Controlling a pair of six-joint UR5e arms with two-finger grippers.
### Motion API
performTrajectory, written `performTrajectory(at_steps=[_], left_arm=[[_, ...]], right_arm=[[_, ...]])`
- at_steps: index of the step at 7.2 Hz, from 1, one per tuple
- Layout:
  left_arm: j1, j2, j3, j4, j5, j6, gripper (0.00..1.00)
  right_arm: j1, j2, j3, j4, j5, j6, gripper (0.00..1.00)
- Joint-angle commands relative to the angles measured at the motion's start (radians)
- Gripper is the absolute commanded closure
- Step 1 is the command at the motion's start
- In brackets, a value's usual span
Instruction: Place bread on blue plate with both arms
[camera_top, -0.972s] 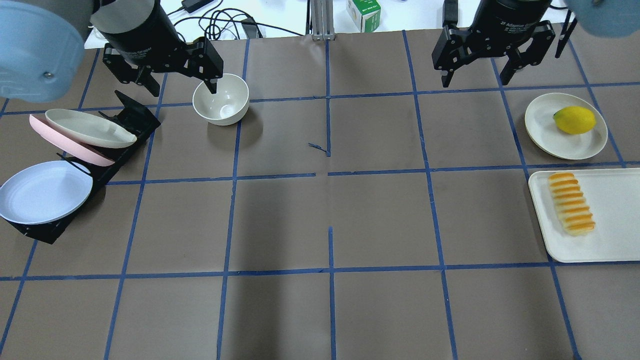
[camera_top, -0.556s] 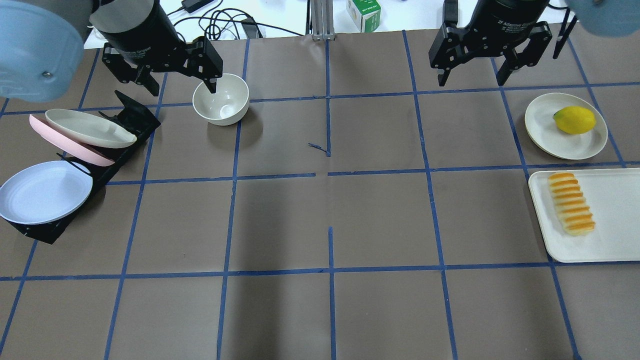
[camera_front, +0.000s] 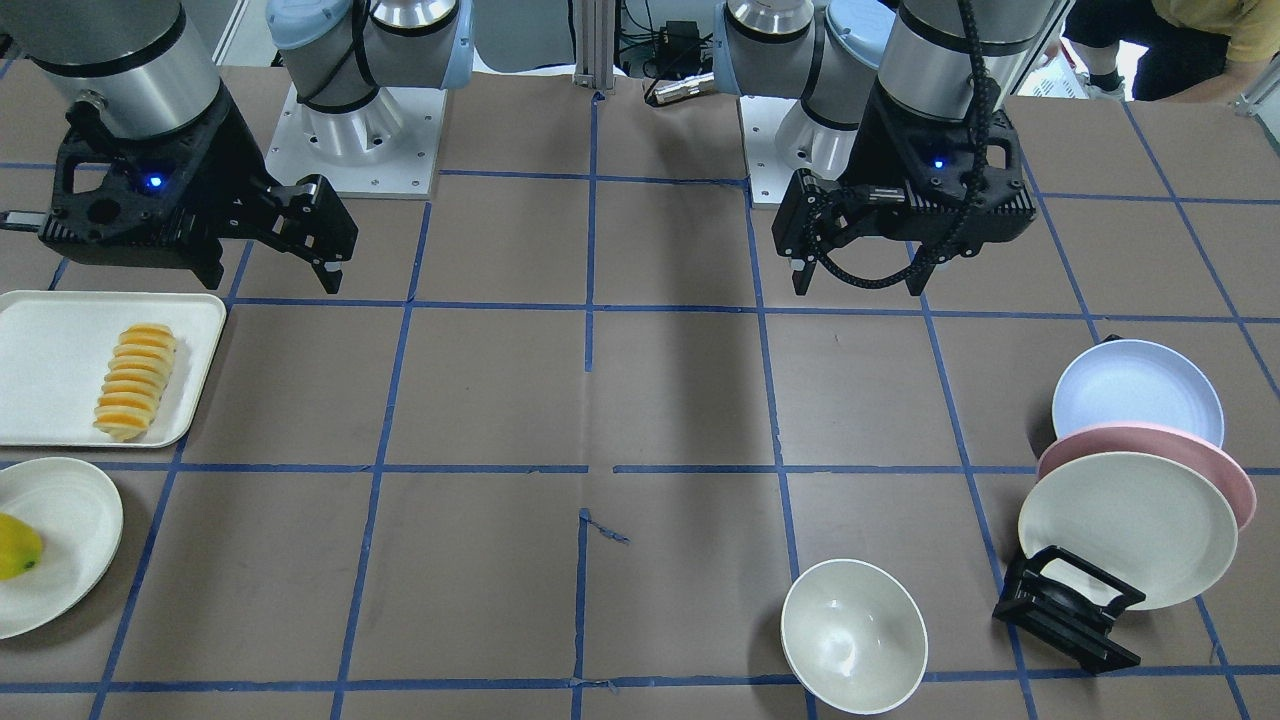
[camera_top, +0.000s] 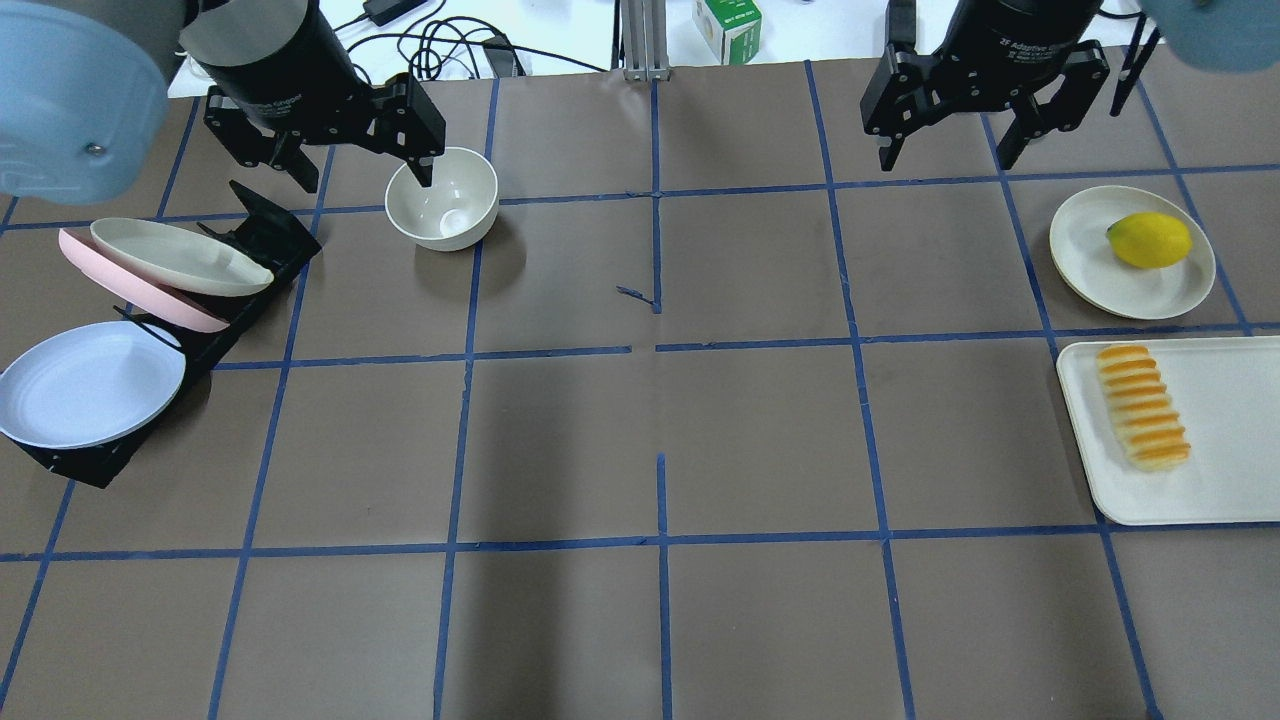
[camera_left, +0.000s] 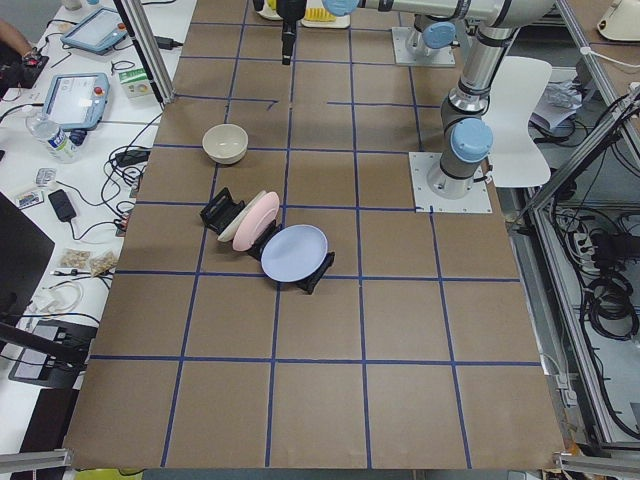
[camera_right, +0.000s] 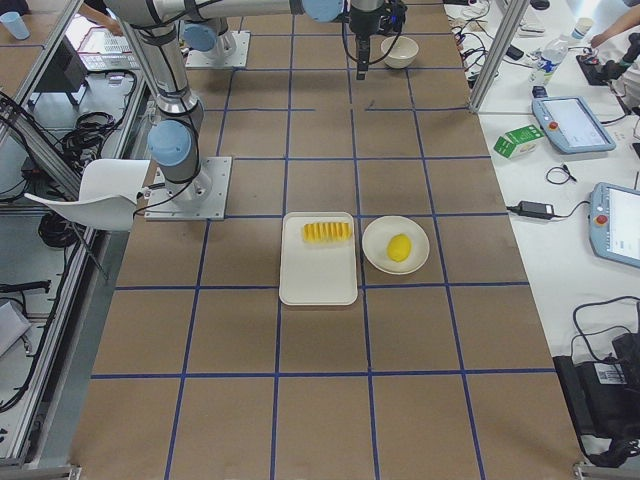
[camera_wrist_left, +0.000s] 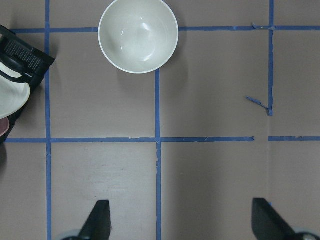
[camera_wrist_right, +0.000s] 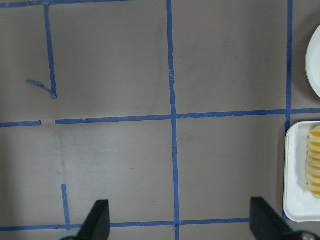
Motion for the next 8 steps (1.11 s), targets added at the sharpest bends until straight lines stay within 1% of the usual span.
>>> performTrajectory(at_steps=[1, 3, 4, 5, 6, 7, 8], left_arm=[[0.003, -0.007, -0.005, 0.0, -0.011, 0.007, 0.0], [0.025, -0.004, -0.001, 0.0, -0.014, 0.008, 0.0], [0.038, -0.001, -0.004, -0.005, -0.04, 0.008, 0.0], [0.045, -0.001, -0.001, 0.0, -0.037, 0.008, 0.0], [0.066, 0.002, 0.016, 0.001, -0.032, 0.026, 0.0], [0.13, 0.002, 0.009, 0.001, -0.035, 0.068, 0.0], [0.228, 0.0, -0.002, 0.009, -0.036, 0.085, 0.0]], right_arm=[[0.001, -0.001, 0.003, -0.005, 0.001, 0.001, 0.0], [0.001, -0.002, 0.003, 0.001, 0.001, 0.0, 0.0], [0.001, -0.001, 0.003, 0.001, -0.001, 0.0, 0.0], [-0.012, 0.004, 0.024, 0.007, -0.004, -0.02, 0.0], [-0.06, 0.004, 0.035, 0.028, -0.034, -0.076, 0.0], [-0.136, 0.002, 0.079, 0.035, -0.047, -0.101, 0.0], [-0.225, -0.007, 0.134, 0.019, -0.067, -0.2, 0.0]])
